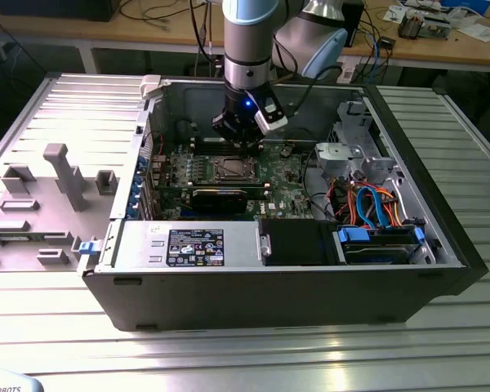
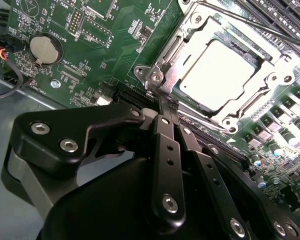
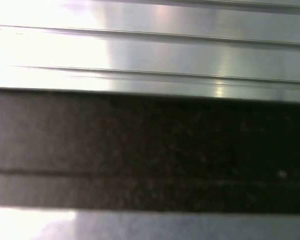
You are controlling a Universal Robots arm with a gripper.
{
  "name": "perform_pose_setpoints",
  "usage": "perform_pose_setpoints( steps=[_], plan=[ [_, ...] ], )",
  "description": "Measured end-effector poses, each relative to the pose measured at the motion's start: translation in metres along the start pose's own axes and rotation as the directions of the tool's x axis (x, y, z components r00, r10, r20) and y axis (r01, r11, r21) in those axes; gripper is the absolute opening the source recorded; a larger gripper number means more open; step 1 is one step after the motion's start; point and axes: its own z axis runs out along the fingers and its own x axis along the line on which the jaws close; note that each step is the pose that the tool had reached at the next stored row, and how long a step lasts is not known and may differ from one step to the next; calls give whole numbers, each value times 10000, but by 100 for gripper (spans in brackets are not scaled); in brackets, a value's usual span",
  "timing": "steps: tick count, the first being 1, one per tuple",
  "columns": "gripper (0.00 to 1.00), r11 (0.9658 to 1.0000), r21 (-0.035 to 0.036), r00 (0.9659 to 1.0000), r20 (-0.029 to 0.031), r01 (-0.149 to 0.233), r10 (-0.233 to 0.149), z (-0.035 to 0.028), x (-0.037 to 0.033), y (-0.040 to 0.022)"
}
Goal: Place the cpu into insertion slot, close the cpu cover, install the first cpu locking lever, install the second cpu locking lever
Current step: 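Install the first cpu locking lever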
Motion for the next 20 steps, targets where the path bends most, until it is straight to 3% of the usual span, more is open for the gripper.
perform_pose_setpoints(
  steps=[20],
  plan=[
    [11, 10000, 1, 10000, 2, 1, -1, -4, -1, 1]
  ],
)
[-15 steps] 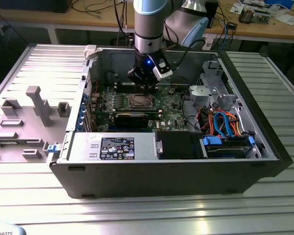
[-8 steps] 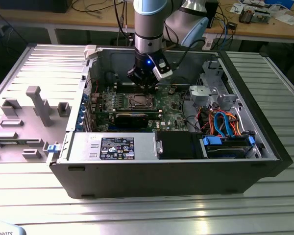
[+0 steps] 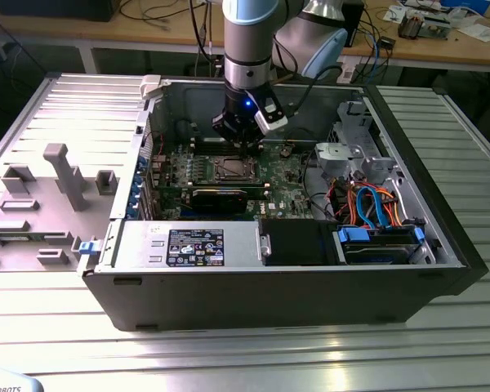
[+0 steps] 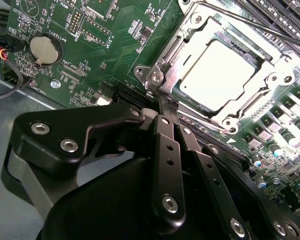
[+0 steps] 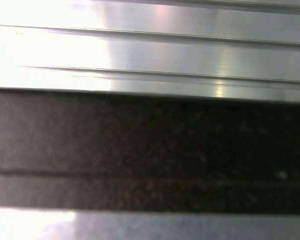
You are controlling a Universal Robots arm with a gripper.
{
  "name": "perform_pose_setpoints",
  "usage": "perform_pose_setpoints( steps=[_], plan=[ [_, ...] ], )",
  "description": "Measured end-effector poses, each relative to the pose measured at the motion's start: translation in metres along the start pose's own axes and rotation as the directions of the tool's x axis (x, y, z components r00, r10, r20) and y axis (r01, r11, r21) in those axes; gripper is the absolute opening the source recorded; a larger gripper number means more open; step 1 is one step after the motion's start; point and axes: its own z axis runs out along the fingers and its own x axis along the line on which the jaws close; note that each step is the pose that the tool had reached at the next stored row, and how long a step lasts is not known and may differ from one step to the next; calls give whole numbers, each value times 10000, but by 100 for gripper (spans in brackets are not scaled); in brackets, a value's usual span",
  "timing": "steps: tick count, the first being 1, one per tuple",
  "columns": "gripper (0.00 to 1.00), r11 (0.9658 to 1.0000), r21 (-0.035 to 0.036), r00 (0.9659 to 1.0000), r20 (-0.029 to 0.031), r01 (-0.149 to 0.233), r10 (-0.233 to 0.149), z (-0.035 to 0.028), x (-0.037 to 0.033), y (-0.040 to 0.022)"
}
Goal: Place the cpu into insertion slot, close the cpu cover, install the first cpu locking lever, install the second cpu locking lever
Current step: 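Install the first cpu locking lever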
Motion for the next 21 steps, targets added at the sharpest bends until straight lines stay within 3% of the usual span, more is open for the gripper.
perform_pose_setpoints(
  steps=[5, 11, 17, 21],
  plan=[
    [11, 10000, 7, 10000, 0, -2, 2, -9, -1, 0],
    [11, 9999, 129, 10000, -8, 5, -5, -1, -7, 0],
    [11, 9998, 196, 10000, -13, 7, -7, 18, -6, -2],
    [11, 9998, 195, 10000, -14, 7, -7, 30, -6, -2]
  ],
)
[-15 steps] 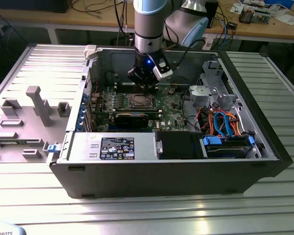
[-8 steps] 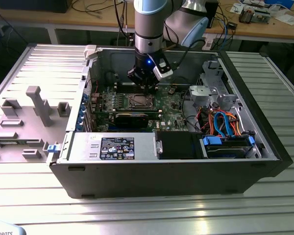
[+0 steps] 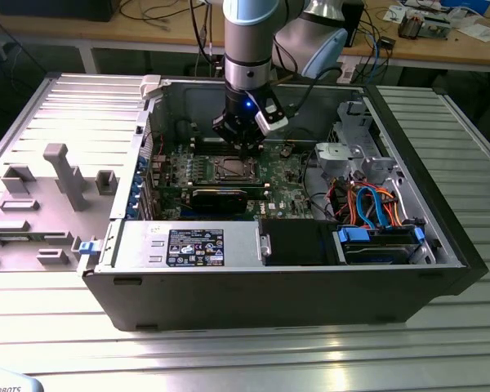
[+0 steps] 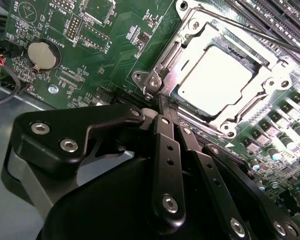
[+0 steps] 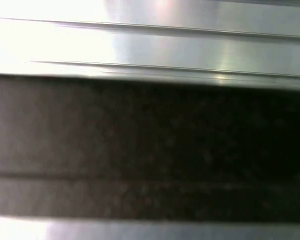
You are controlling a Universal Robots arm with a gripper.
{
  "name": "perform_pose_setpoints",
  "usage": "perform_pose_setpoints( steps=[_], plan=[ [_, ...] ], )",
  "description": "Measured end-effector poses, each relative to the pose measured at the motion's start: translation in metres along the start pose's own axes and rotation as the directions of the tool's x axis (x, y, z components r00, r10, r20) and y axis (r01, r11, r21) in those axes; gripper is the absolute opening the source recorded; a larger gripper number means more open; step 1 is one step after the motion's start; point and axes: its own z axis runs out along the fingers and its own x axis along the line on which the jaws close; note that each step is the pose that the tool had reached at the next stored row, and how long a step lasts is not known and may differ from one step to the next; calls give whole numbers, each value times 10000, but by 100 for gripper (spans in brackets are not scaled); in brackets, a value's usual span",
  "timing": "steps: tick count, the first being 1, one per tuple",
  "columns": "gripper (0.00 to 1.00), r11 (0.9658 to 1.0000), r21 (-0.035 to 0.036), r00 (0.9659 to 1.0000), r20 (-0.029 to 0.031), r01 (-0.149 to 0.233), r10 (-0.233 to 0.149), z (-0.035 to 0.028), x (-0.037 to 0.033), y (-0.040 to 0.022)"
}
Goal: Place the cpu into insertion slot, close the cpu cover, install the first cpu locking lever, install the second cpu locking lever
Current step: 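Install the first cpu locking lever, then install the second cpu locking lever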
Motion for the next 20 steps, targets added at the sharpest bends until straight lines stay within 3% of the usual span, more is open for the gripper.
perform_pose_setpoints(
  steps=[2, 7, 9, 12, 13, 20],
  plan=[
    [11, 10000, -13, 10000, -5, -3, 3, 1, 0, 0],
    [11, 9998, -189, 10000, -13, -9, 9, 2, 0, 0],
    [11, 9997, -228, 10000, -13, -12, 11, 0, 0, 1],
    [11, 9997, -228, 10000, -14, -10, 10, -65, -3, 3],
    [11, 9997, -225, 10000, -17, -10, 9, -66, -1, -44],
    [11, 9997, -225, 10000, -17, -10, 10, -66, 0, -50]
  ],
)
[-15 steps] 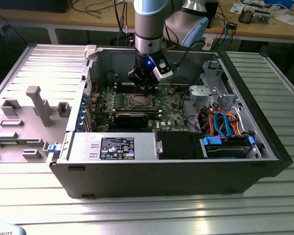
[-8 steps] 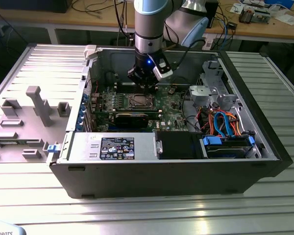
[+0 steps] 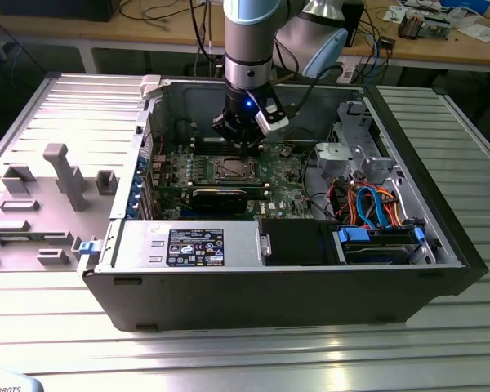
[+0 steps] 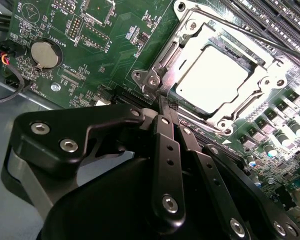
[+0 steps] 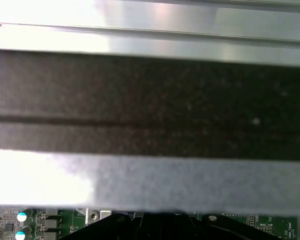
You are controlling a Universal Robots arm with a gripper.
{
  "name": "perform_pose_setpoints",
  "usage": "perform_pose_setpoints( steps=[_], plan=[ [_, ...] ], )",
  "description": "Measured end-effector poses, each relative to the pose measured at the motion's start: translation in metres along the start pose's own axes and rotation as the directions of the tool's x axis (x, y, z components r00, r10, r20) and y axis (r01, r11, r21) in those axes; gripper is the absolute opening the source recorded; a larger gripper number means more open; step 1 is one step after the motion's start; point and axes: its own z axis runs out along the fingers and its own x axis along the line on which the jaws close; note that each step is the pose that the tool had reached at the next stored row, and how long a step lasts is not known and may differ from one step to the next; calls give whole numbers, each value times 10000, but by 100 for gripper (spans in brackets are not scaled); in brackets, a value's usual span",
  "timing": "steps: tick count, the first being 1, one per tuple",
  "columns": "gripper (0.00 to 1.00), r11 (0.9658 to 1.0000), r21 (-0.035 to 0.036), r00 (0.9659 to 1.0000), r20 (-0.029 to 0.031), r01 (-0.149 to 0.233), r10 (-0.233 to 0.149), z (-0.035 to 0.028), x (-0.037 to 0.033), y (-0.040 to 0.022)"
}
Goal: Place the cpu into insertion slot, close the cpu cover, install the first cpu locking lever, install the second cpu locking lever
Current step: 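Install the second cpu locking lever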
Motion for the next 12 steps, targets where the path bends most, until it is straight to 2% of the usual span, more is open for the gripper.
perform_pose_setpoints(
  steps=[6, 12],
  plan=[
    [11, 10000, 2, 10000, -1, 0, 0, -8, 0, -1],
    [11, 10000, 0, 10000, 0, 0, 0, -88, -3, 5]
  ],
)
